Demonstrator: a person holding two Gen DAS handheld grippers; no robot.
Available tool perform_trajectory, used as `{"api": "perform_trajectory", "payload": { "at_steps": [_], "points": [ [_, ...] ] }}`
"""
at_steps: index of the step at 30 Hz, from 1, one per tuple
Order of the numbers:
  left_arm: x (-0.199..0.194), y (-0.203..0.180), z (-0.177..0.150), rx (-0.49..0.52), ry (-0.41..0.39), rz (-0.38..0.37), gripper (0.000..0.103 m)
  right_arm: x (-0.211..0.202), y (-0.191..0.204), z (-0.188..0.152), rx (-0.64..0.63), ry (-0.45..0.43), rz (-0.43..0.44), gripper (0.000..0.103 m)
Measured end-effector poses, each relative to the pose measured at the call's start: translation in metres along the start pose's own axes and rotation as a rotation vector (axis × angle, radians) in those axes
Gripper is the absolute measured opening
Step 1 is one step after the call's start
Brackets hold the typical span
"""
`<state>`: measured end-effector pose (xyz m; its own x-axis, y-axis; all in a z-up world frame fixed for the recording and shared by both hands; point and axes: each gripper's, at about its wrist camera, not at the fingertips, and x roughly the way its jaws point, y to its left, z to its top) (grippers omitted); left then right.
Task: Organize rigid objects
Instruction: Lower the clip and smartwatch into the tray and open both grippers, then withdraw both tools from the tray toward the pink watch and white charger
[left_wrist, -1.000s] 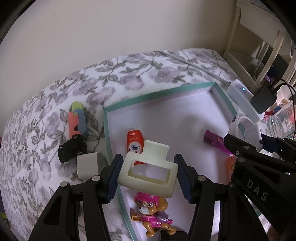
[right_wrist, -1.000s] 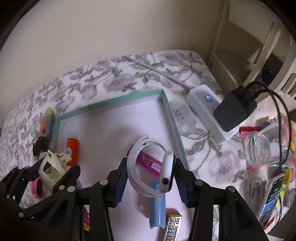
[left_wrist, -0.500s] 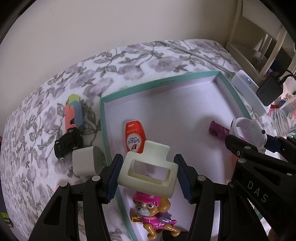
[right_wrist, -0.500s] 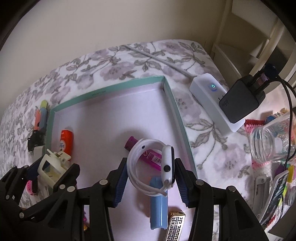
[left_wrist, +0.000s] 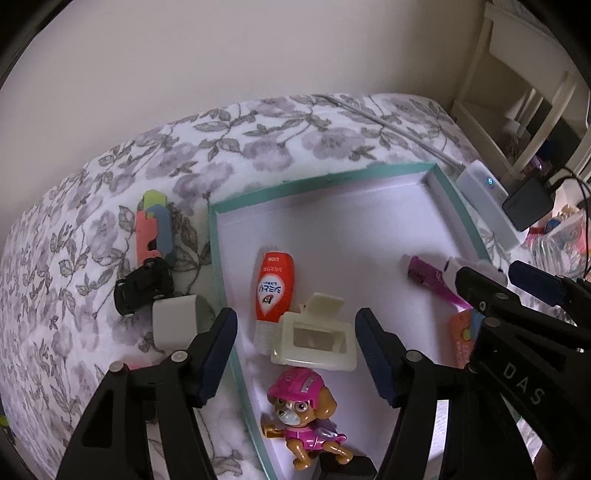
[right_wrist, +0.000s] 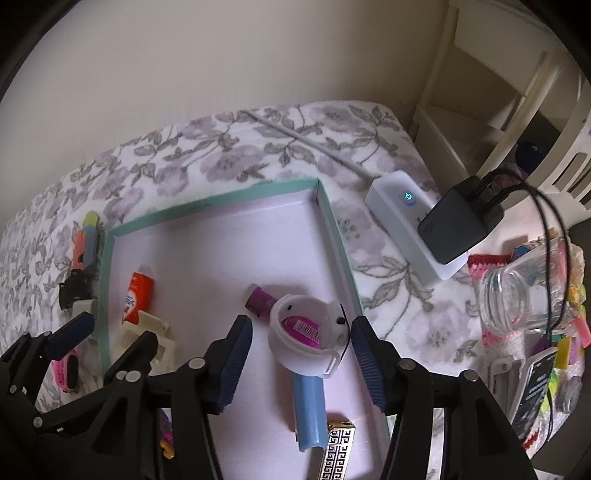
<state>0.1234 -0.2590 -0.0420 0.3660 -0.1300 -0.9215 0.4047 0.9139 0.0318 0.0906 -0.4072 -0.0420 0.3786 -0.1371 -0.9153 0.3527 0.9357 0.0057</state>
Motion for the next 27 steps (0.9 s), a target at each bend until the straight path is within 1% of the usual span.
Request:
{"api": "perform_trajectory", "payload": {
  "at_steps": [5,8,10,12,14,15,18,22,27],
  "points": [
    [-0.015,0.015,0.006,-0.055,-0.028,-0.003,0.068,-0.019,0.000,0.005,-0.004,-0.051,-0.007,0.061],
    [-0.023,0.027,0.009,-0.095,-0.047,0.007,0.068,-0.029,0.000,0.007,-0.004,-0.078,-0.014,0.065],
    [-0.028,0.036,0.010,-0.127,-0.056,0.019,0.068,-0.033,0.000,0.008,-0.003,-0.087,-0.014,0.071],
    [-0.032,0.047,0.012,-0.162,-0.062,0.024,0.070,-0.034,0.001,0.008,-0.004,-0.091,-0.016,0.073],
    [-0.034,0.059,0.012,-0.199,-0.066,0.031,0.076,-0.033,0.002,0.009,-0.007,-0.088,-0.019,0.074],
    [-0.035,0.065,0.013,-0.217,-0.069,0.037,0.084,-0.032,0.002,0.008,-0.008,-0.088,-0.020,0.074],
    [-0.037,0.081,0.013,-0.259,-0.075,0.068,0.084,-0.030,0.007,0.008,-0.017,-0.082,-0.022,0.075],
    [-0.035,0.100,0.011,-0.305,-0.064,0.097,0.084,-0.028,0.014,0.007,-0.036,-0.081,-0.017,0.084],
    [-0.031,0.120,0.007,-0.357,-0.044,0.113,0.084,-0.028,0.027,0.007,-0.063,-0.082,-0.011,0.085]
  ]
}}
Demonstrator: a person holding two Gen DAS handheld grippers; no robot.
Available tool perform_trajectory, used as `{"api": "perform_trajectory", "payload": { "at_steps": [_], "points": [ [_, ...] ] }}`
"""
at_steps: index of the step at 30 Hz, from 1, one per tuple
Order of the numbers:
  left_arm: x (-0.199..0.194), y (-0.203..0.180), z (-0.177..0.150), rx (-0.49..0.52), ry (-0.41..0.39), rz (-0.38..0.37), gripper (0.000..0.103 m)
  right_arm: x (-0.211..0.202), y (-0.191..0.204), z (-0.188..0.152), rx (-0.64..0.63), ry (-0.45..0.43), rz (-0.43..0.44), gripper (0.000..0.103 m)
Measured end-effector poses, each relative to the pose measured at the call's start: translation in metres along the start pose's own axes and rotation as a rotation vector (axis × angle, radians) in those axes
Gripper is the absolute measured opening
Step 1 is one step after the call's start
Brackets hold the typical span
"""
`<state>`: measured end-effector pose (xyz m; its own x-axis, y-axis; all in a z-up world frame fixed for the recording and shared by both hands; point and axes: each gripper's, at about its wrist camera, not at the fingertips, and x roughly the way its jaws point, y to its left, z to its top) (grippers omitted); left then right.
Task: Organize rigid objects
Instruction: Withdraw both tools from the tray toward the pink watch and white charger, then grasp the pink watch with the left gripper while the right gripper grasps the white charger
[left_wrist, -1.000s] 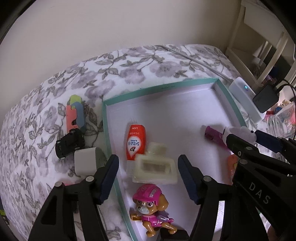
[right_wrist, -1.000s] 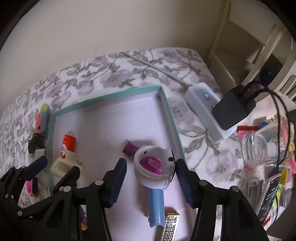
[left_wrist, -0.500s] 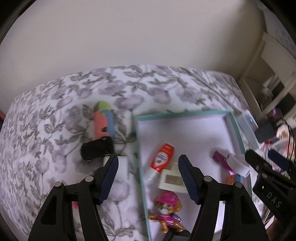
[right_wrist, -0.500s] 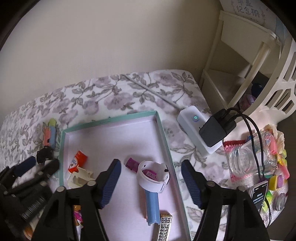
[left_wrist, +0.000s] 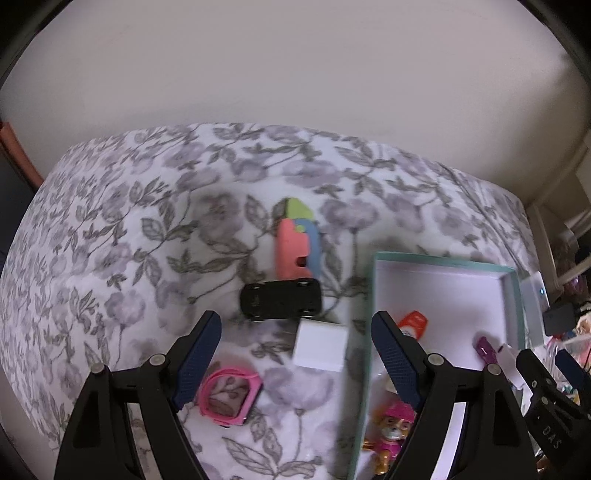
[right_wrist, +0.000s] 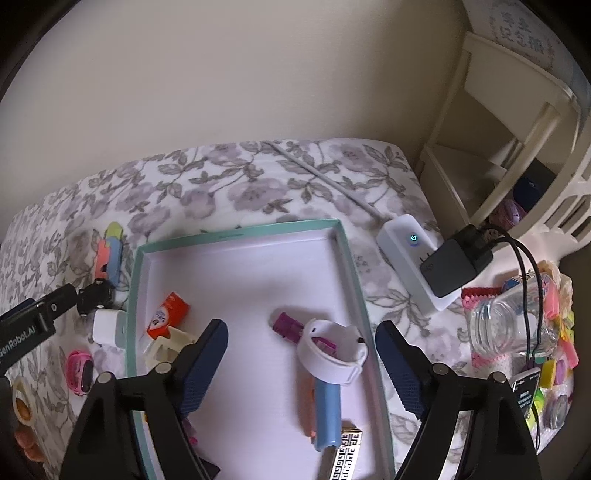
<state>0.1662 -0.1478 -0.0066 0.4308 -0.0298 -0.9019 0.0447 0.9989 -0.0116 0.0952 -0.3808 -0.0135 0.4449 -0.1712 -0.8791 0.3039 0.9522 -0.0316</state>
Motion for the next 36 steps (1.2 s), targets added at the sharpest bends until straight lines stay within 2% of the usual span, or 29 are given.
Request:
{"api": "perform_trajectory", "payload": {
  "at_steps": [2,4,5,6,7,13,25,30,36],
  "points": [
    [0.001,0.005,0.000,-0.016,0.004,0.000,0.085,0.000,0.005,0.000,-0.009,0.000,0.001,0.086],
    [0.001,0.010,0.001,-0.032,0.006,-0.003,0.100,0.001,0.011,0.000,-0.022,0.000,0.007,0.087],
    [0.000,0.013,0.001,-0.040,0.002,-0.003,0.101,0.001,0.013,0.000,-0.027,0.001,0.009,0.089],
    [0.000,0.015,0.001,-0.046,-0.002,-0.002,0.101,0.001,0.017,0.000,-0.033,0.000,0.011,0.099],
    [-0.001,0.017,0.001,-0.051,-0.005,0.001,0.101,0.001,0.020,0.000,-0.039,-0.002,0.011,0.103],
    [-0.004,0.039,0.001,-0.090,0.005,-0.006,0.101,0.000,0.040,0.000,-0.072,-0.010,0.032,0.103],
    [-0.011,0.106,-0.011,-0.189,0.037,0.053,0.101,-0.004,0.108,-0.010,-0.172,0.011,0.144,0.103],
    [0.001,0.114,-0.019,-0.179,0.078,0.064,0.101,-0.001,0.133,-0.016,-0.202,0.004,0.184,0.103],
    [0.035,0.117,-0.033,-0.156,0.178,0.081,0.101,0.010,0.144,-0.021,-0.204,0.022,0.210,0.102]
  ]
}}
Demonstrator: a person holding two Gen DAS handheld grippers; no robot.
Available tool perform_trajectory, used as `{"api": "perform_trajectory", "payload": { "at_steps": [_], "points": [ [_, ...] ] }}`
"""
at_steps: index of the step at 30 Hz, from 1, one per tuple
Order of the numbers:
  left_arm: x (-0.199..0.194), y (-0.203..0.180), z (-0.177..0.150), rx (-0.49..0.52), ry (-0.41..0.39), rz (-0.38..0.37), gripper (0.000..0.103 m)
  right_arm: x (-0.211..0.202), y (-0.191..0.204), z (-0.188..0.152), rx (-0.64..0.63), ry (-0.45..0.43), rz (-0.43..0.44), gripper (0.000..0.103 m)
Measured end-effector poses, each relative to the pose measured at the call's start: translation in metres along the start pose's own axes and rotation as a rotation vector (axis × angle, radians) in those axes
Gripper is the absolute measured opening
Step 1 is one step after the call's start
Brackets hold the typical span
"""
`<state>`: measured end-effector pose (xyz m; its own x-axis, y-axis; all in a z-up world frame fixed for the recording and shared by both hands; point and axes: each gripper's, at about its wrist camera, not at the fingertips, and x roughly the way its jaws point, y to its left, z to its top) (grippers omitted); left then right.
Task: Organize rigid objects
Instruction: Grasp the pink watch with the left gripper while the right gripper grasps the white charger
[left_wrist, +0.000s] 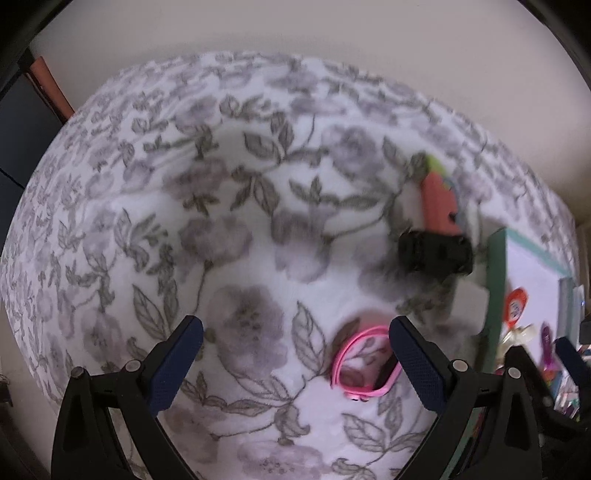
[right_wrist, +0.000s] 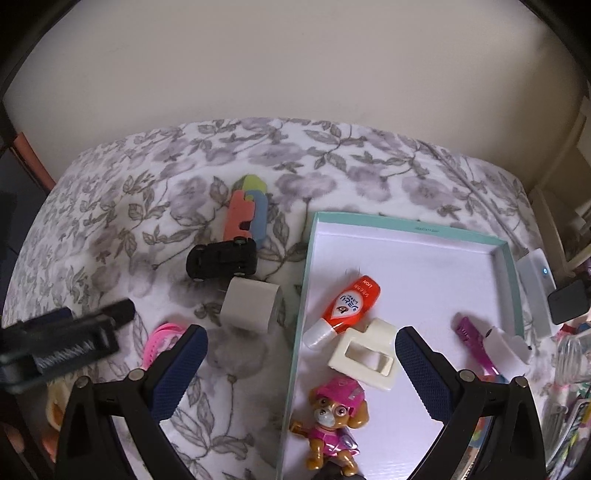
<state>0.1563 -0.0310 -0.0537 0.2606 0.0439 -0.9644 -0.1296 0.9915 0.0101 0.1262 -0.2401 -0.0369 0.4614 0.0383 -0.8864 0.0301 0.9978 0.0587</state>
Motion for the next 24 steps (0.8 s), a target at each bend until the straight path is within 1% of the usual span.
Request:
{"api": "perform_trajectory", "payload": {
  "at_steps": [4,9,14,17,21,24],
  "points": [
    [0.014,-0.005,-0.003,0.035,0.038,0.009,0.101,0.008,0.000,-0.001,0.007,0.016,0.008,0.101],
    [0.028,-0.014,-0.008,0.102,0.065,0.068,0.101,0.015,-0.002,-0.002,0.012,0.031,0.004,0.101],
    [0.039,-0.022,-0.011,0.154,0.079,0.106,0.101,0.018,-0.004,-0.003,0.028,0.029,0.005,0.101],
    [0.046,-0.026,-0.013,0.173,0.077,0.130,0.101,0.020,-0.008,-0.002,0.040,0.029,0.003,0.101],
    [0.047,-0.034,-0.013,0.206,0.048,0.165,0.101,0.022,-0.012,-0.002,0.056,0.029,0.002,0.101],
    [0.047,-0.039,-0.012,0.218,0.040,0.181,0.100,0.022,-0.015,-0.002,0.069,0.023,0.009,0.099]
  ]
}}
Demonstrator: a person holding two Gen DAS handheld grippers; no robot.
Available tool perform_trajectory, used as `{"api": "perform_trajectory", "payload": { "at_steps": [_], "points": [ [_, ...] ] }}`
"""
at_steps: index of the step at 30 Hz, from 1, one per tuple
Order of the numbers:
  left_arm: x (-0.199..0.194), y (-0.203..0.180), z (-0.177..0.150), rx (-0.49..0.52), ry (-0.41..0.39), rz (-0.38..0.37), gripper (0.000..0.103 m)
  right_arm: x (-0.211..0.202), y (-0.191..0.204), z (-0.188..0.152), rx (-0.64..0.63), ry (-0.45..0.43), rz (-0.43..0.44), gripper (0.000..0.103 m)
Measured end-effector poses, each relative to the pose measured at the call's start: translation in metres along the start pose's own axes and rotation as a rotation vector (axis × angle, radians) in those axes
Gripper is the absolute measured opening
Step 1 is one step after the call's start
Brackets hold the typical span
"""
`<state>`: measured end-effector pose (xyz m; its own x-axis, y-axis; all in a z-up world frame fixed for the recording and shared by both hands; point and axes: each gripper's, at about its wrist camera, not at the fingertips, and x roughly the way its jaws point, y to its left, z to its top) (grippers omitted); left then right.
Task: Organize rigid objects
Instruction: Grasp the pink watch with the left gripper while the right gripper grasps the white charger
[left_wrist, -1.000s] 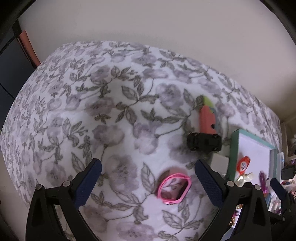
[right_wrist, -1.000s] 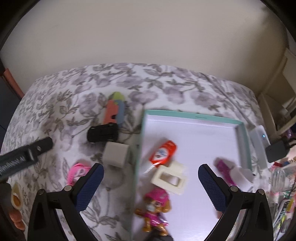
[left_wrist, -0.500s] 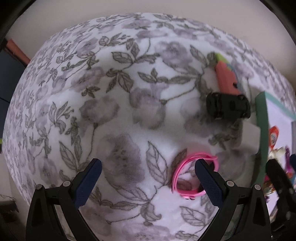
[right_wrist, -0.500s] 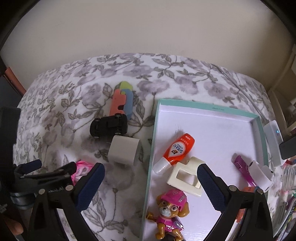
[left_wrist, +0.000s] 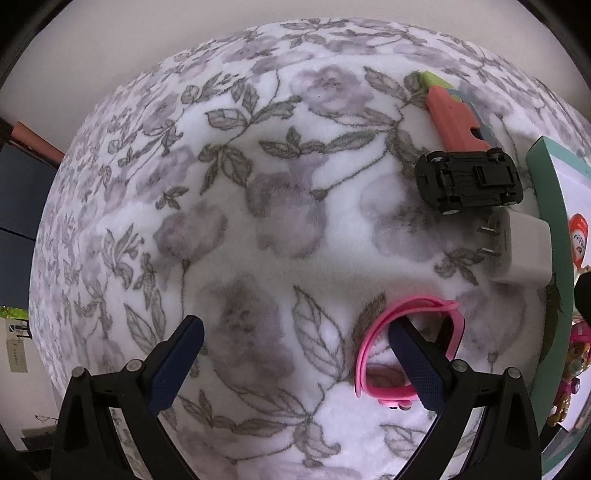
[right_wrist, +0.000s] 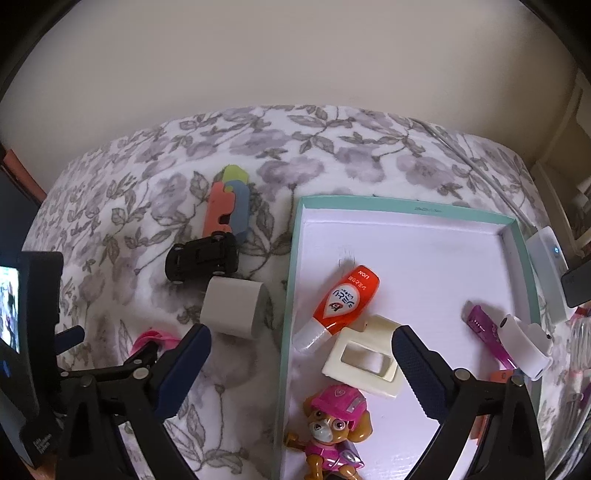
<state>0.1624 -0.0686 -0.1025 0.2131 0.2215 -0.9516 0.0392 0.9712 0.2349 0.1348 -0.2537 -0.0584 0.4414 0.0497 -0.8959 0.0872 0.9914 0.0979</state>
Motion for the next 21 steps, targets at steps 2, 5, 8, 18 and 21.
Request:
{"api": "perform_trajectory", "payload": {
  "at_steps": [2,5,8,18,21],
  "points": [
    [0.001,-0.002,0.001,0.006,-0.006,0.017,0.100,0.000,0.000,0.000,0.006,-0.001,0.007,0.099],
    [-0.004,-0.002,0.001,0.003,-0.017,0.060,0.097,0.001,0.003,0.001,0.013,-0.006,0.033,0.094],
    [-0.002,0.008,0.000,-0.016,-0.018,0.082,0.095,0.002,0.009,0.002,0.010,-0.014,0.059,0.088],
    [-0.006,0.029,0.006,-0.099,0.001,0.037,0.060,0.005,0.030,0.003,-0.020,-0.022,0.127,0.070],
    [-0.005,0.032,0.007,-0.112,0.007,-0.003,0.051,0.008,0.034,0.002,-0.030,-0.016,0.129,0.065]
  ]
}}
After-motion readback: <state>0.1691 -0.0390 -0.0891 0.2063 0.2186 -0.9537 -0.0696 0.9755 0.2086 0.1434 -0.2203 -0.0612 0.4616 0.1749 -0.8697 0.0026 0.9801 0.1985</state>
